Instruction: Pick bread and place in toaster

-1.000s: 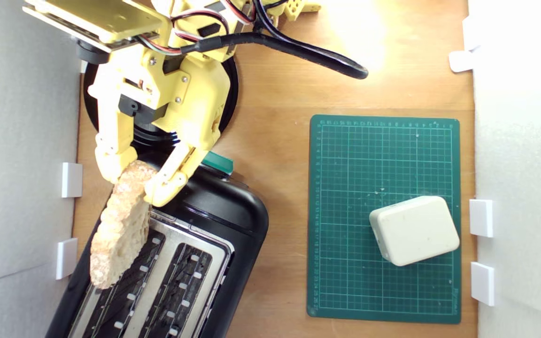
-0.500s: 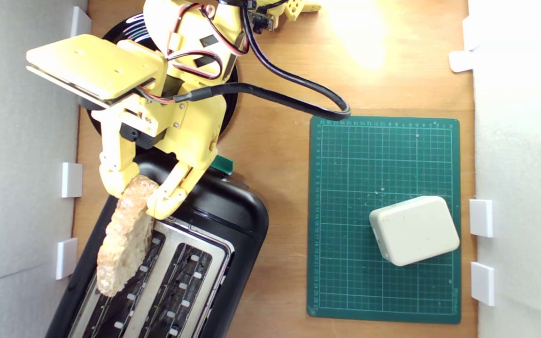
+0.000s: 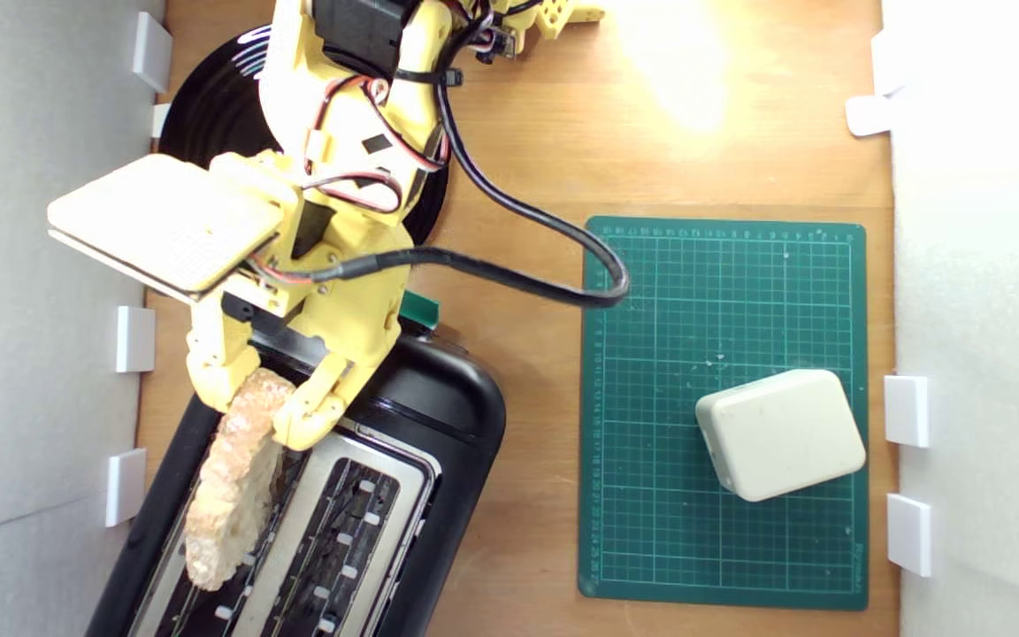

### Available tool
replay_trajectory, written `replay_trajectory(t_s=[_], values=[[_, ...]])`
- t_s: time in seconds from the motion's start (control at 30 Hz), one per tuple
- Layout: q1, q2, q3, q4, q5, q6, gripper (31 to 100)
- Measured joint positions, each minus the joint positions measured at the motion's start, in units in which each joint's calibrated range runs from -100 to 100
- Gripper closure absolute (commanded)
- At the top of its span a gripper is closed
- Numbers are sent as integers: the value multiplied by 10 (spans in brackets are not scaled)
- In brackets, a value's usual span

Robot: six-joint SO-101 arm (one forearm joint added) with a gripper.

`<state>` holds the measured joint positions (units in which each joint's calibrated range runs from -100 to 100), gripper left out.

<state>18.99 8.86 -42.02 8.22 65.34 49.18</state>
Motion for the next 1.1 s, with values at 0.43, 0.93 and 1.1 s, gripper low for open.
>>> replay_trajectory(t_s=[0.43,0.93,1.1], values=[[-13,78,-20,18,-13,-16,763],[-17,86,-25,23,-14,-20,540],[-20,86,-27,24,-14,-20,521]])
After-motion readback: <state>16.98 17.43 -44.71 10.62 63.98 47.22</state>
